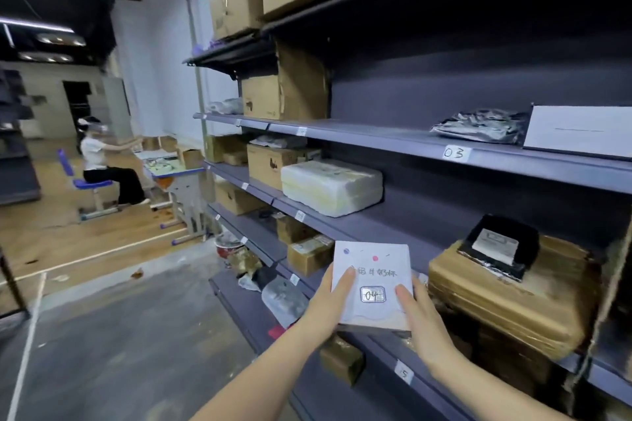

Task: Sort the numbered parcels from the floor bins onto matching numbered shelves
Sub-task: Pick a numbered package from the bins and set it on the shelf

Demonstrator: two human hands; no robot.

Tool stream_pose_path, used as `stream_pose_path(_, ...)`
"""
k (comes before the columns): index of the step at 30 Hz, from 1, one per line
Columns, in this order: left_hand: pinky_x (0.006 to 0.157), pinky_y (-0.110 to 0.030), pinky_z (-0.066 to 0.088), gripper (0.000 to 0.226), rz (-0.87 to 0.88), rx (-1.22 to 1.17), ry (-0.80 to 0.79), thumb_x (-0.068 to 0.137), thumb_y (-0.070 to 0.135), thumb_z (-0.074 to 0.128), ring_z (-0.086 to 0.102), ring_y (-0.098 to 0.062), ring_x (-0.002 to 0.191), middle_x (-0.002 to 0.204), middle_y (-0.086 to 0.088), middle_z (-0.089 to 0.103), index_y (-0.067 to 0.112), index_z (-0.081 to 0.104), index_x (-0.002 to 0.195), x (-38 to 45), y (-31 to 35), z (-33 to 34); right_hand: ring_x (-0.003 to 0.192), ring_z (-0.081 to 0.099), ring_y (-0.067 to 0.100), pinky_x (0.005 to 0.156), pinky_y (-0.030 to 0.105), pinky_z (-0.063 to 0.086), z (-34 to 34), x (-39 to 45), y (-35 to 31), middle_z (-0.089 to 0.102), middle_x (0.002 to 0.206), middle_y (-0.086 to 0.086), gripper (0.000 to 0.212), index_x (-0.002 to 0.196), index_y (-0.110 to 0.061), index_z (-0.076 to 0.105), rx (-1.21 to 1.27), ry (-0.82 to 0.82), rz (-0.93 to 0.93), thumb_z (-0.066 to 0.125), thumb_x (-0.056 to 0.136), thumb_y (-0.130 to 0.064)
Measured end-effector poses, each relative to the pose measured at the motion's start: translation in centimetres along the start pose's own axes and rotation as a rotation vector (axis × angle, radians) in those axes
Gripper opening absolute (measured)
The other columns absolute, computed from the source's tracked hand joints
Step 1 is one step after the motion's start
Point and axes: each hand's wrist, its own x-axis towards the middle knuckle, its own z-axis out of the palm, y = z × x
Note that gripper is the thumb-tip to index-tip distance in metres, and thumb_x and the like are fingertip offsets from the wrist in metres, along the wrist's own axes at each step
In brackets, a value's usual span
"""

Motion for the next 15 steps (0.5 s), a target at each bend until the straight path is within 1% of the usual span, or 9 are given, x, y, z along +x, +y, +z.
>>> stream_pose_path(2, 0.085, -0.020, 0.053, 0.058, -0.002, -0.001, 0.019, 0.086, 0.056, 0.060, 0.067, -0.001, 0.100, 0.119, 0.013, 0.065, 0.027, 0.046, 0.134, 2.5, 0.1, -3.0, 0.121, 0.053, 0.014, 0.105, 0.047, 0.042, 2.8, 2.3, -0.9, 0.056, 0.133, -0.011, 0.048, 0.125, -0.059, 0.044, 0.005, 0.010, -0.024, 0.050, 0.078, -0.064)
stream_pose_path(3, 0.093, -0.028, 0.052, 0.070, -0.010, 0.004, 0.021, 0.080, 0.064, 0.063, 0.066, -0.006, 0.105, 0.121, 0.011, 0.066, 0.027, 0.045, 0.137, 3.9, 0.2, -4.5, 0.122, 0.053, 0.014, 0.106, 0.046, 0.040, 4.3, 3.5, -1.4, 0.056, 0.133, -0.010, 0.045, 0.128, -0.052, 0.045, 0.014, 0.017, -0.028, 0.052, 0.084, -0.059)
stream_pose_path(4, 0.097, -0.034, 0.051, 0.073, -0.017, 0.014, 0.019, 0.078, 0.066, 0.063, 0.066, -0.010, 0.107, 0.123, 0.009, 0.065, 0.028, 0.045, 0.137, 5.2, 0.5, -6.1, 0.122, 0.053, 0.014, 0.107, 0.046, 0.040, 5.8, 4.7, -2.1, 0.056, 0.134, -0.009, 0.041, 0.129, -0.049, 0.045, 0.017, 0.025, -0.034, 0.052, 0.089, -0.053)
stream_pose_path(7, 0.091, -0.028, 0.052, 0.046, -0.017, 0.008, 0.014, 0.094, 0.049, 0.054, 0.065, -0.008, 0.103, 0.122, 0.010, 0.063, 0.033, 0.041, 0.136, 9.7, 1.9, -10.9, 0.119, 0.055, 0.013, 0.104, 0.040, 0.042, 10.1, 8.6, -4.3, 0.057, 0.133, -0.008, 0.041, 0.134, -0.042, 0.046, 0.054, 0.053, -0.062, 0.052, 0.093, -0.047)
stream_pose_path(8, 0.093, -0.028, 0.050, 0.048, -0.015, 0.030, 0.001, 0.094, 0.052, 0.053, 0.063, -0.007, 0.106, 0.125, 0.012, 0.061, 0.035, 0.039, 0.137, 11.3, 2.6, -12.5, 0.115, 0.057, 0.010, 0.098, 0.033, 0.044, 11.5, 9.8, -5.4, 0.059, 0.129, -0.010, 0.037, 0.133, -0.040, 0.047, 0.072, 0.067, -0.072, 0.051, 0.096, -0.042)
stream_pose_path(10, 0.103, -0.035, 0.046, 0.072, 0.019, 0.090, -0.030, 0.080, 0.071, 0.058, 0.061, -0.010, 0.114, 0.129, 0.013, 0.061, 0.038, 0.040, 0.141, 14.2, 4.7, -15.4, 0.105, 0.057, -0.001, 0.082, 0.019, 0.043, 13.9, 12.4, -7.6, 0.061, 0.120, -0.016, 0.026, 0.125, -0.042, 0.048, 0.104, 0.083, -0.089, 0.047, 0.101, -0.032)
stream_pose_path(12, 0.105, -0.042, 0.044, 0.095, 0.046, 0.119, -0.015, 0.058, 0.087, 0.061, 0.061, -0.016, 0.116, 0.129, 0.013, 0.062, 0.042, 0.042, 0.140, 17.9, 6.3, -18.3, 0.100, 0.057, -0.003, 0.076, 0.016, 0.042, 16.0, 15.0, -10.2, 0.063, 0.118, -0.016, 0.023, 0.119, -0.046, 0.047, 0.103, 0.094, -0.105, 0.045, 0.101, -0.031)
stream_pose_path(13, 0.104, -0.043, 0.044, 0.099, 0.057, 0.135, -0.008, 0.053, 0.090, 0.060, 0.061, -0.018, 0.117, 0.129, 0.013, 0.062, 0.044, 0.043, 0.139, 19.9, 7.1, -19.7, 0.099, 0.058, -0.002, 0.074, 0.015, 0.043, 16.9, 16.3, -11.5, 0.064, 0.119, -0.013, 0.023, 0.121, -0.045, 0.047, 0.101, 0.093, -0.116, 0.045, 0.101, -0.032)
stream_pose_path(15, 0.105, -0.042, 0.042, 0.093, 0.104, 0.209, -0.018, 0.059, 0.091, 0.056, 0.058, -0.018, 0.120, 0.131, 0.013, 0.060, 0.046, 0.041, 0.139, 22.5, 10.6, -21.6, 0.097, 0.058, -0.001, 0.069, 0.011, 0.045, 18.2, 18.7, -14.5, 0.063, 0.121, -0.010, 0.025, 0.125, -0.041, 0.047, 0.126, 0.074, -0.148, 0.044, 0.102, -0.032)
